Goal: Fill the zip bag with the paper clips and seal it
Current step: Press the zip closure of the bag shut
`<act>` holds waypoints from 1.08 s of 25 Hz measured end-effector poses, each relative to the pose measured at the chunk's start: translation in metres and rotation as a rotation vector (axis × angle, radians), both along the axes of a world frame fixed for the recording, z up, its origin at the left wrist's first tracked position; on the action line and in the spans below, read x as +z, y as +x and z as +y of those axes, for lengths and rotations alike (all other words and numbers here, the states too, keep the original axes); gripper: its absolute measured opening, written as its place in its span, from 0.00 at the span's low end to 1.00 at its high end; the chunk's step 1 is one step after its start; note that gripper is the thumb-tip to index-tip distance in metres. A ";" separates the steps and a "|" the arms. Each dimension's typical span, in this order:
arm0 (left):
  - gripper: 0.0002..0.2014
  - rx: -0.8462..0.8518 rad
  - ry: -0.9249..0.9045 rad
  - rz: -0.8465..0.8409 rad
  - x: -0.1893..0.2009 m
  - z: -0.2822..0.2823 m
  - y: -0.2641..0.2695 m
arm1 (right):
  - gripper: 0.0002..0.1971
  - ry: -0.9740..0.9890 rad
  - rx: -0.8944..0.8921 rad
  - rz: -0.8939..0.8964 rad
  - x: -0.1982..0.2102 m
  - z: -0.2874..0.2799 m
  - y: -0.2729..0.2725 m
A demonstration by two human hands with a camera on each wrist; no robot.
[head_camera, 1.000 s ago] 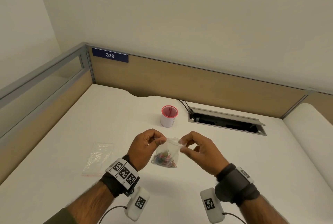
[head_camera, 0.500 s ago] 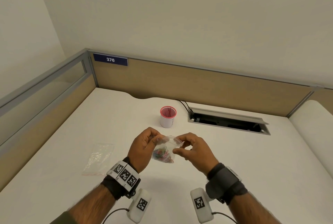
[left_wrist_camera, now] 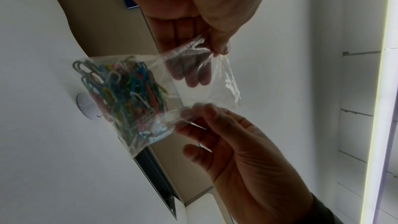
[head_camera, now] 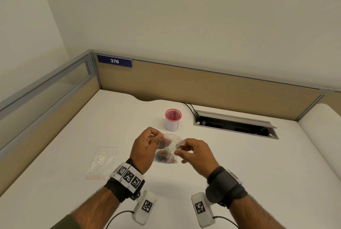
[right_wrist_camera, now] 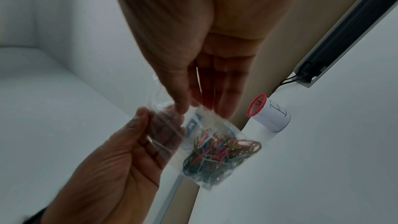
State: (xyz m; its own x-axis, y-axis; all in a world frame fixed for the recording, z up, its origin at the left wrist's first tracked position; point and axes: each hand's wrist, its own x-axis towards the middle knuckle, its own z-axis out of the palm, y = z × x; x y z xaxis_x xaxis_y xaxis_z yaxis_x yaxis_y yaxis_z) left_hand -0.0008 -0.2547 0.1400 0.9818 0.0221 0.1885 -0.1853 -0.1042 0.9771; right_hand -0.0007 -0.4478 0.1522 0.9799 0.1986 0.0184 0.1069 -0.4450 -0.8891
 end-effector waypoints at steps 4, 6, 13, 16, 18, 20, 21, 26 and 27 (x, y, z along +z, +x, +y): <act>0.08 0.012 -0.047 0.012 0.001 0.004 0.004 | 0.04 -0.027 -0.035 -0.010 -0.003 0.002 0.004; 0.08 0.019 -0.069 0.011 0.001 0.006 0.006 | 0.04 -0.023 -0.021 -0.018 -0.003 0.001 0.005; 0.06 -0.008 -0.042 0.013 -0.001 0.004 0.007 | 0.04 0.139 -0.048 -0.109 0.010 0.006 0.010; 0.05 -0.046 -0.015 0.013 0.000 0.007 0.008 | 0.05 0.126 -0.041 -0.112 0.009 0.004 0.012; 0.08 -0.091 0.076 -0.027 0.000 0.007 0.009 | 0.05 0.096 -0.013 -0.120 0.008 0.004 0.011; 0.05 -0.111 0.151 -0.076 0.001 0.004 0.009 | 0.06 0.067 0.006 -0.122 0.007 0.005 0.010; 0.04 -0.111 0.170 -0.091 0.001 0.003 0.010 | 0.06 0.058 0.008 -0.121 0.007 0.004 0.010; 0.01 -0.117 0.219 -0.088 -0.004 0.002 0.012 | 0.04 0.025 0.007 -0.118 0.008 -0.002 0.011; 0.02 -0.120 0.229 -0.089 -0.005 0.002 0.012 | 0.04 0.036 0.005 -0.117 0.009 -0.003 0.011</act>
